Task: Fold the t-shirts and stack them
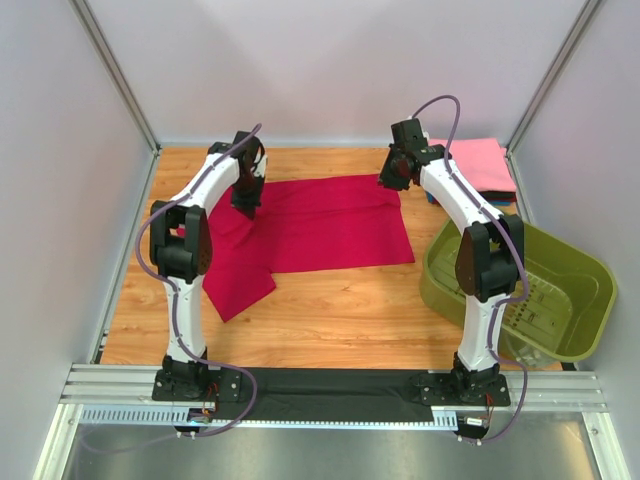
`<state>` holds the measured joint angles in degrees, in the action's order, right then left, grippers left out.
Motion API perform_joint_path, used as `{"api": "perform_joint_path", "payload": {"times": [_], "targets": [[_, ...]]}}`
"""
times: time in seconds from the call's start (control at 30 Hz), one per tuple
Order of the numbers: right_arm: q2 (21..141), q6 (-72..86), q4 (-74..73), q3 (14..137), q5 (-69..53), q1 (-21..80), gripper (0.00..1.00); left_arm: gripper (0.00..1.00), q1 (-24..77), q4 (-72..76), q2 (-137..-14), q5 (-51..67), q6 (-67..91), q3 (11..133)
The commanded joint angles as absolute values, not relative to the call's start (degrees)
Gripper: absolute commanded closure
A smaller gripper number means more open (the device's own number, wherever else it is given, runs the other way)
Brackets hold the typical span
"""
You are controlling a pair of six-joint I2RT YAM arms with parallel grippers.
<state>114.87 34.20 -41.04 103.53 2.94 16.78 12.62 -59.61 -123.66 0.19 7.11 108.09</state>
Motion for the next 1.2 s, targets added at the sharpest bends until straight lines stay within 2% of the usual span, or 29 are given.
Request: {"api": "perform_joint_path", "payload": {"times": [0.0, 0.03, 0.07, 0.13, 0.17, 0.23, 0.47, 0.6, 0.7, 0.93, 1.17], "targets": [[111.8, 33.0, -39.5, 103.4, 3.3, 16.5, 0.78, 0.93, 12.8, -64.5, -125.4, 3.2, 9.7, 110.9], [111.6, 33.0, -39.5, 103.4, 3.2, 16.4, 0.78, 0.88, 12.8, -64.9, -125.4, 3.6, 10.4, 111.0], [111.4, 33.0, -39.5, 103.3, 3.1, 16.5, 0.78, 0.77, 12.8, -65.6, -125.3, 3.9, 10.7, 110.8], [111.1, 33.2, -39.4, 102.9, 2.8, 16.5, 0.77, 0.69, 12.8, -66.3, -124.9, 4.8, 11.2, 109.9], [111.1, 33.5, -39.4, 102.9, 2.6, 16.5, 0.78, 0.58, 12.8, -66.9, -124.5, 4.9, 11.5, 109.6], [111.0, 33.8, -39.4, 102.8, 1.8, 16.7, 0.77, 0.55, 12.8, -67.7, -123.8, 3.5, 11.9, 108.5], [111.4, 31.9, -41.1, 103.9, -3.2, 21.3, 0.76, 0.55, 8.1, -70.0, -117.8, 0.8, 22.0, 103.0], [111.4, 28.7, -38.7, 103.2, -4.4, 26.9, 0.75, 0.55, 1.2, -63.7, -110.1, 3.9, 27.5, 89.0], [114.3, 29.0, -36.7, 105.6, -8.9, 30.9, 0.77, 0.55, -3.1, -57.7, -106.7, 4.5, 26.8, 83.9], [119.8, 32.1, -28.1, 108.5, -14.2, 33.8, 0.75, 0.55, -4.3, -52.4, -111.2, 11.2, 26.2, 89.6], [124.7, 31.7, -31.8, 114.3, -12.2, 34.4, 0.74, 0.57, -4.2, -50.2, -116.7, 14.7, 29.6, 90.1]]}}
